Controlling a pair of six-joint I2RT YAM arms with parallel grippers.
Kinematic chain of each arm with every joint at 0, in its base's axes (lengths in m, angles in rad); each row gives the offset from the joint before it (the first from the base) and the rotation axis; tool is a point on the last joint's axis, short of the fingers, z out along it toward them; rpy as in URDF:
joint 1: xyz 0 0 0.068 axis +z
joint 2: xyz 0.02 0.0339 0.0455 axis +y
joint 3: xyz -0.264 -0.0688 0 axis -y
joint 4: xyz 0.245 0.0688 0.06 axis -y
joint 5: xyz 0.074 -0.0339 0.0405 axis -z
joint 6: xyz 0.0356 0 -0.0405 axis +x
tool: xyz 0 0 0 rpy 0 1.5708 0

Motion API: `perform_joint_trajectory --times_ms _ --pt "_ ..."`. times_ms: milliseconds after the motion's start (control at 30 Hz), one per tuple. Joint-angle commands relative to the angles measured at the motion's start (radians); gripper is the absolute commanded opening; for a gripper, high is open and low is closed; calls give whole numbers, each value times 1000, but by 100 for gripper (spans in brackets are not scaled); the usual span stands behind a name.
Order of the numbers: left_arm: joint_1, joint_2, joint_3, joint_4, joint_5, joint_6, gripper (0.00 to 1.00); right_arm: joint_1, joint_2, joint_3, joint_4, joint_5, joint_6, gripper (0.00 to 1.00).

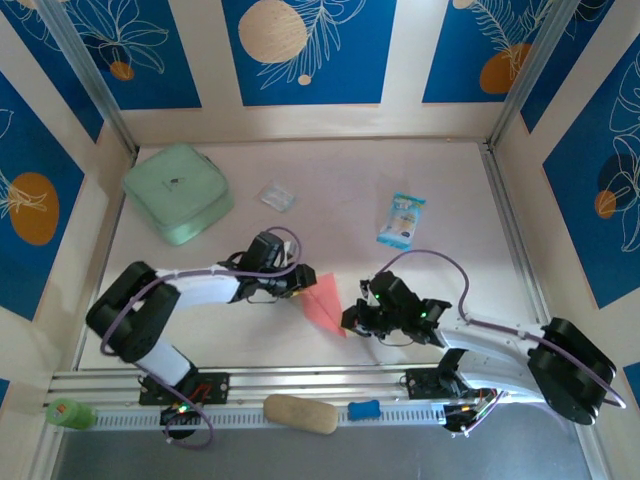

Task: Fold a paper plane with a square sheet of paper (pick it up from the middle)
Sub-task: Turn over the paper at the bottom-center of the table.

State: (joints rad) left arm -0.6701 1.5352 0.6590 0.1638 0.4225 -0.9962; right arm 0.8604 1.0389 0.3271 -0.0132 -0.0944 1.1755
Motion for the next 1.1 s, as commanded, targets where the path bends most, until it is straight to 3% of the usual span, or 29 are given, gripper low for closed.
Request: perform_joint_trajectory --times_ms 0,167,267,500,633,900,1067 --pt "2 -113 8 -138 -73 72 44 29 -77 85 -229 140 -90 4" --pt "3 -281 7 -294 -210 150 50 61 -121 219 -469 298 -183 3" --pt "5 -347 -2 -348 -264 180 51 105 -89 318 -625 456 -211 3" --pt "20 -450 -32 -432 -363 194 51 229 111 576 -981 819 -188 3" --pt "38 -505 -34 -499 -425 176 51 270 235 685 -1154 954 -91 3" --pt "86 -632 -53 -615 -519 128 53 320 437 740 -1123 958 -166 3" --pt "105 -678 -46 -695 -577 111 54 339 542 760 -1011 835 -280 6"
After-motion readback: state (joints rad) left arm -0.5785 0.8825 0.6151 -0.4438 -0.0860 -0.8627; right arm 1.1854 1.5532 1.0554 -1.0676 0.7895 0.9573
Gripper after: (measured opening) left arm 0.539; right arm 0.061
